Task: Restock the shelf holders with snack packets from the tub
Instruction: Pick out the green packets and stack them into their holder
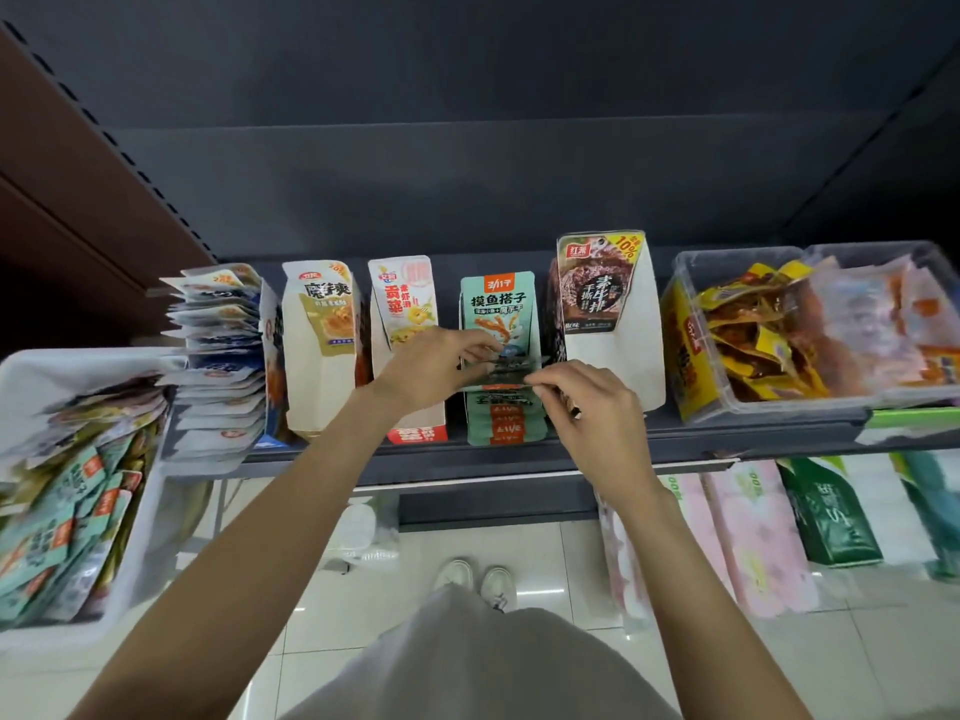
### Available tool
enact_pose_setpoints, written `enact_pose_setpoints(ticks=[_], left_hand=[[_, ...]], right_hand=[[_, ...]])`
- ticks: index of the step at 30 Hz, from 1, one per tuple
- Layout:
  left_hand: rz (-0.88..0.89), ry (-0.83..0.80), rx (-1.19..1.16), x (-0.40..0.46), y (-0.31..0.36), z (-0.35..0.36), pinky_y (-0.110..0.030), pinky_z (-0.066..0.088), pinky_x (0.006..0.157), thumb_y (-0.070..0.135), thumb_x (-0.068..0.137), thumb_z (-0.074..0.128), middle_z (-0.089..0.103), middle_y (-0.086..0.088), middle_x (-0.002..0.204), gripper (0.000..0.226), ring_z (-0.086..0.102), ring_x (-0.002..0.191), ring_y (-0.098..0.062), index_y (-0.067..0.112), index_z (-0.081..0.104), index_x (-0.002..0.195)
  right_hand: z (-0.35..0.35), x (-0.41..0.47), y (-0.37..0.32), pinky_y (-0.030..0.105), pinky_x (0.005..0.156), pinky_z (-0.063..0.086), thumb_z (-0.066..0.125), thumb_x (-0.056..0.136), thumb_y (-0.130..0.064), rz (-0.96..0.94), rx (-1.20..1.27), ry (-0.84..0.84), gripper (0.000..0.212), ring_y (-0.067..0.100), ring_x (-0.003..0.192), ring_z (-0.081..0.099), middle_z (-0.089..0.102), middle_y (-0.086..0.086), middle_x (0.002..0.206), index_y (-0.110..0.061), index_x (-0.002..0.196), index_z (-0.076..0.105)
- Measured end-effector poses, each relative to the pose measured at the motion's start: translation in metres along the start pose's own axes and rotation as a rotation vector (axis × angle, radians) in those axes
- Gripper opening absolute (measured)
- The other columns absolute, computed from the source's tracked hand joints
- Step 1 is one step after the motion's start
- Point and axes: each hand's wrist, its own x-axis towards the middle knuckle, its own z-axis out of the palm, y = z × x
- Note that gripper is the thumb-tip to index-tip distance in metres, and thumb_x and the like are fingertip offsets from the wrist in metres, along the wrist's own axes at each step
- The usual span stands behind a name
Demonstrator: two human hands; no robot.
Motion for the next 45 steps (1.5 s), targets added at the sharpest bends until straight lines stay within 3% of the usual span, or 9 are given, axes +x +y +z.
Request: enact_pose_setpoints(ticks=[5, 11, 15, 19, 25, 30, 34, 38, 45], left_hand=[[0.04, 0.032, -0.116, -0.012, -0.006, -0.012, -0.004, 0.043, 0.074, 0.025, 0.092, 0.061, 0.064, 0.016, 0.102, 0.02, 0.056, 0.088, 0.008, 0.023, 0.069, 0.11], [0.043, 0.057, -0.059, -0.033, 0.0, -0.007, 0.004, 0.036, 0.072, 0.024, 0.093, 0.059, 0.07, 0.008, 0.103, 0.022, 0.053, 0.085, 0.008, 0.02, 0.069, 0.112], [-0.017, 0.349, -0.032, -0.053, 0.013, -0.008, -0.016, 0.05, 0.069, 0.028, 0.093, 0.058, 0.071, 0.01, 0.091, 0.017, 0.059, 0.081, 0.004, 0.021, 0.07, 0.103], [-0.111, 0.727, -0.105, -0.095, 0.023, -0.013, -0.013, 0.043, 0.056, 0.027, 0.091, 0.053, 0.061, 0.011, 0.07, 0.021, 0.057, 0.063, -0.004, 0.014, 0.069, 0.091], [-0.348, 0.952, -0.107, -0.2, -0.008, -0.023, -0.016, 0.048, 0.06, 0.032, 0.094, 0.05, 0.064, 0.012, 0.079, 0.023, 0.06, 0.068, -0.004, 0.015, 0.067, 0.093], [-0.542, 0.734, 0.014, -0.302, -0.067, -0.036, -0.021, 0.051, 0.067, 0.033, 0.089, 0.052, 0.069, 0.008, 0.097, 0.023, 0.062, 0.081, -0.006, 0.019, 0.068, 0.098], [-0.694, 0.598, 0.091, -0.364, -0.135, -0.047, -0.025, 0.048, 0.07, 0.01, 0.086, 0.066, 0.07, 0.006, 0.101, 0.016, 0.063, 0.084, -0.015, 0.02, 0.069, 0.098], [-1.002, 0.543, -0.031, -0.4, -0.223, -0.059, -0.034, 0.051, 0.079, 0.018, 0.089, 0.061, 0.068, 0.001, 0.113, 0.024, 0.065, 0.095, -0.022, 0.018, 0.065, 0.113], [-1.035, 0.249, -0.019, -0.421, -0.327, -0.064, -0.046, 0.04, 0.104, 0.038, 0.087, 0.062, 0.043, -0.006, 0.142, 0.056, 0.04, 0.129, -0.027, 0.022, 0.045, 0.138]], right_hand=[[0.015, 0.005, 0.003, 0.037, 0.07, 0.056, 0.073, 0.08, -0.005, 0.109, -0.09, -0.035, 0.008, 0.026, 0.086, 0.063, 0.069, 0.006, 0.096, -0.008, 0.087, 0.076], [0.005, -0.004, 0.003, 0.042, 0.079, 0.052, 0.07, 0.083, -0.011, 0.152, -0.084, -0.112, 0.015, 0.027, 0.093, 0.058, 0.066, 0.005, 0.099, -0.011, 0.097, 0.074], [-0.011, 0.0, -0.007, 0.036, 0.076, 0.051, 0.064, 0.087, -0.012, 0.152, 0.027, 0.002, 0.018, 0.02, 0.082, 0.062, 0.069, 0.0, 0.088, -0.011, 0.104, 0.068], [-0.006, 0.011, -0.036, 0.024, 0.076, 0.046, 0.06, 0.09, -0.013, 0.052, 0.087, 0.006, 0.023, 0.015, 0.087, 0.062, 0.07, 0.0, 0.093, -0.01, 0.112, 0.065], [0.047, 0.02, -0.108, 0.032, 0.061, 0.055, 0.057, 0.092, -0.016, -0.218, 0.134, -0.322, 0.019, 0.015, 0.074, 0.066, 0.07, -0.002, 0.09, -0.016, 0.109, 0.065], [0.112, 0.017, -0.17, 0.035, 0.068, 0.054, 0.05, 0.096, -0.024, -0.391, 0.086, -0.672, 0.027, 0.015, 0.087, 0.065, 0.068, -0.004, 0.103, -0.021, 0.121, 0.059], [0.173, 0.019, -0.219, 0.025, 0.063, 0.045, 0.05, 0.096, -0.021, -0.433, 0.128, -0.78, 0.022, 0.015, 0.086, 0.064, 0.068, -0.001, 0.1, -0.017, 0.114, 0.063], [0.251, 0.023, -0.269, 0.033, 0.073, 0.052, 0.053, 0.094, -0.016, -0.269, 0.181, -0.88, 0.021, 0.015, 0.089, 0.063, 0.069, -0.001, 0.103, -0.015, 0.11, 0.067], [0.371, 0.031, -0.325, 0.038, 0.098, 0.045, 0.056, 0.094, -0.016, 0.041, 0.179, -0.979, 0.031, 0.019, 0.116, 0.056, 0.061, 0.004, 0.127, -0.013, 0.125, 0.059]])
